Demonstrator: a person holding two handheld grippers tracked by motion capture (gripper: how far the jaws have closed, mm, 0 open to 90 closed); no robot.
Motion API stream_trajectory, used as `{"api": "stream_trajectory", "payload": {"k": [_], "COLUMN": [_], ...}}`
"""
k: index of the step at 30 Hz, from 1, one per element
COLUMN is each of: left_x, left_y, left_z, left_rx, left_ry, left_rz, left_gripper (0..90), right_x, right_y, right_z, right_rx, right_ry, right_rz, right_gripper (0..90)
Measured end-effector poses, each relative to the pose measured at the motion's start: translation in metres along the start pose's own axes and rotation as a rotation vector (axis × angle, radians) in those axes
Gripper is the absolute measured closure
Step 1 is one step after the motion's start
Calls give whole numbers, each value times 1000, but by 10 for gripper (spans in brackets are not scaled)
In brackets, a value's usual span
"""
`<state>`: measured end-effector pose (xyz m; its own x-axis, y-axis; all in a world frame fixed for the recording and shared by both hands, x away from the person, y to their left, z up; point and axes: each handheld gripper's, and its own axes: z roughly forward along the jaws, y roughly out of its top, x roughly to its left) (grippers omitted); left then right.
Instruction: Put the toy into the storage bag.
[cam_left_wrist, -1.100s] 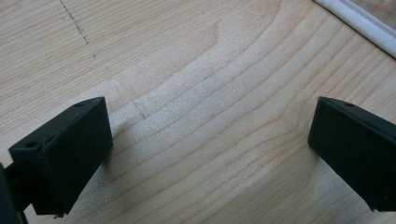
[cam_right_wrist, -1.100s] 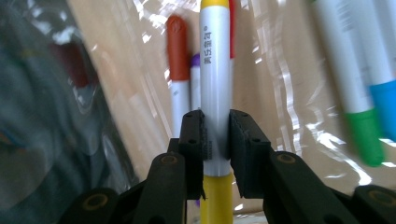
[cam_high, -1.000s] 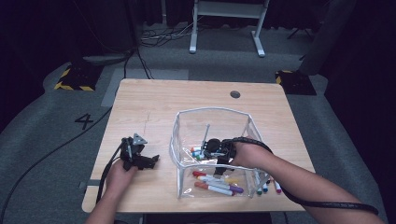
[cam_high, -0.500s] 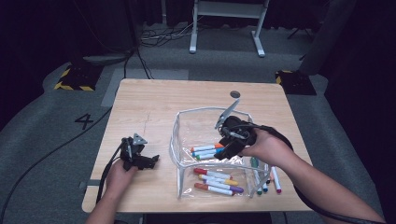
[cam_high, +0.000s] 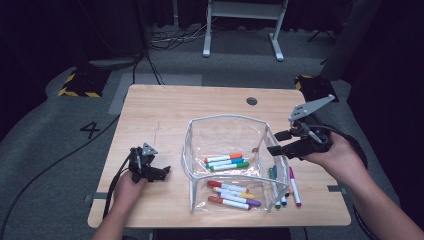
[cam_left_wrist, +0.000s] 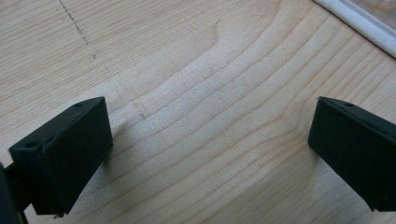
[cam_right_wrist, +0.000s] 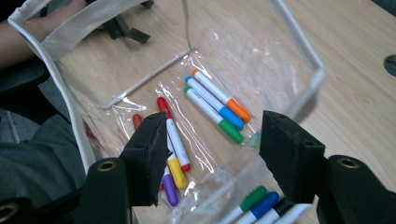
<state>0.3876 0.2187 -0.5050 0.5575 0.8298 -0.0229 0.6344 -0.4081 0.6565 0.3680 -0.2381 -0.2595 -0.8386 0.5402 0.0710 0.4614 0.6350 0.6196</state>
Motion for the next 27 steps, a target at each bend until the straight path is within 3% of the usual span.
{"api": "stream_trajectory", "payload": {"k": [12, 18, 22, 27], "left_x": [0, 0, 0, 0], "left_y": [0, 0, 0, 0], "left_z": [0, 0, 0, 0], "left_rx": [0, 0, 1, 0], "left_ry": [0, 0, 0, 0], "left_rz": [1, 0, 0, 0], "left_gripper": [0, 0, 0, 0], "right_x": [-30, -40, -48, -55], "right_y": [-60, -93, -113, -135], "right_z": [-20, -3, 11, 37], "right_rx": [-54, -24, -12, 61], "right_ry": [-72, -147, -158, -156], "right_rz": [162, 211, 251, 298], "right_gripper": [409, 435, 448, 473]}}
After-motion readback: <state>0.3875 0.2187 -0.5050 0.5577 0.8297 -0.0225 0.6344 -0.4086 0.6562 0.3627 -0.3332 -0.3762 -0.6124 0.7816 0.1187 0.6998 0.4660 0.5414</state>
